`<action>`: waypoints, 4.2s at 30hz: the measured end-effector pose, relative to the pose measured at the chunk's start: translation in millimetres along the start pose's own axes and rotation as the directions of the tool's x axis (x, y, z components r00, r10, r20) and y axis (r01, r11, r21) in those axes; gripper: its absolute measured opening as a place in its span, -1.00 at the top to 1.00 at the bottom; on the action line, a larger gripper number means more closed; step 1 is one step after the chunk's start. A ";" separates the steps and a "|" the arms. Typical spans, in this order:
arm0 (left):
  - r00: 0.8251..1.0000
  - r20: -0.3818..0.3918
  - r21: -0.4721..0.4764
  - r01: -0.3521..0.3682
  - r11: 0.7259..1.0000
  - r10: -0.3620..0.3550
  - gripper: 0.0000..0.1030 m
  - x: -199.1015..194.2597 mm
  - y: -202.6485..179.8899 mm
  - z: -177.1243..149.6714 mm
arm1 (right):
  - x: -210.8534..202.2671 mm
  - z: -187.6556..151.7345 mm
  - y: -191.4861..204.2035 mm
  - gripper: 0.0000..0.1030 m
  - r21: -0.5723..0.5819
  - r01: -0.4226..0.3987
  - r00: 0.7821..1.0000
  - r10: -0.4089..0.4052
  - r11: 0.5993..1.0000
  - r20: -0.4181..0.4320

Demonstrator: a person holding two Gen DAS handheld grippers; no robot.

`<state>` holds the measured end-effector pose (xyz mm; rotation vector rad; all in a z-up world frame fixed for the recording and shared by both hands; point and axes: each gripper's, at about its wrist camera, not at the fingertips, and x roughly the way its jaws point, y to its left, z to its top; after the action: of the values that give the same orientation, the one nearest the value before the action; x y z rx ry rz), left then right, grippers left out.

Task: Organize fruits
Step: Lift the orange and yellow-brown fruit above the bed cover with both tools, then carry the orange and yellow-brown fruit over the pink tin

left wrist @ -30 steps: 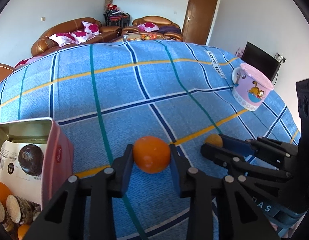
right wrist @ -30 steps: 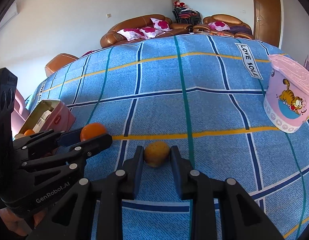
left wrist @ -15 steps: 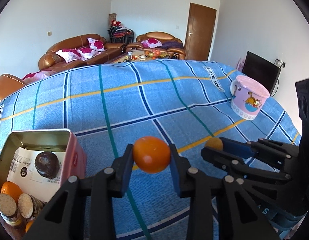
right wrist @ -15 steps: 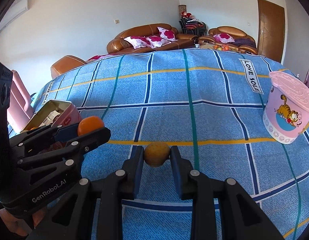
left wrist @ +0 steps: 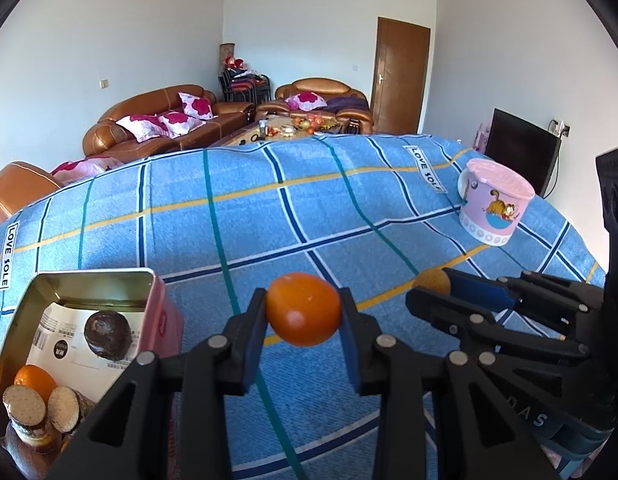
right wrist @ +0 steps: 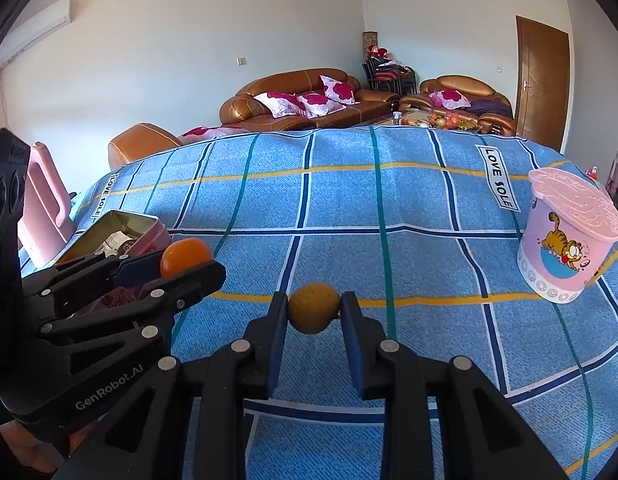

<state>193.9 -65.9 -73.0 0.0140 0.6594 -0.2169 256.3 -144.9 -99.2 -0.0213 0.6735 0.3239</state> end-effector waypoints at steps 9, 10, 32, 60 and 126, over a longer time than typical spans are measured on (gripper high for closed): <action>1.000 0.025 0.000 -0.005 1.000 0.005 0.31 -7.3 0.9 -1.6 | -8.6 -0.6 0.5 0.44 -0.009 0.003 0.999 -0.002 1.000 0.042; 1.000 0.027 -0.002 -0.005 1.000 0.005 0.31 -8.1 1.5 -2.0 | -9.1 -0.5 0.7 0.44 -0.010 0.003 0.999 -0.002 1.000 0.045; 0.996 0.091 0.003 -0.021 1.000 0.021 0.31 -20.4 -0.9 -3.7 | -21.5 -1.6 3.8 0.44 -0.029 0.013 0.994 -0.010 0.999 0.113; 0.984 0.171 -0.021 -0.040 0.999 0.043 0.31 -38.5 3.3 -9.5 | -43.2 -7.3 13.5 0.44 -0.068 0.049 0.975 -0.033 0.996 0.219; 0.961 0.206 -0.029 -0.182 0.983 0.184 0.31 -115.1 43.9 -37.5 | -71.9 -16.9 81.9 0.44 -0.212 -0.078 0.951 0.137 0.974 0.277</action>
<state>91.6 2.6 -35.0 0.0421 0.4474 -0.0351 168.6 -89.8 -61.3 -0.1259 0.3486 0.4890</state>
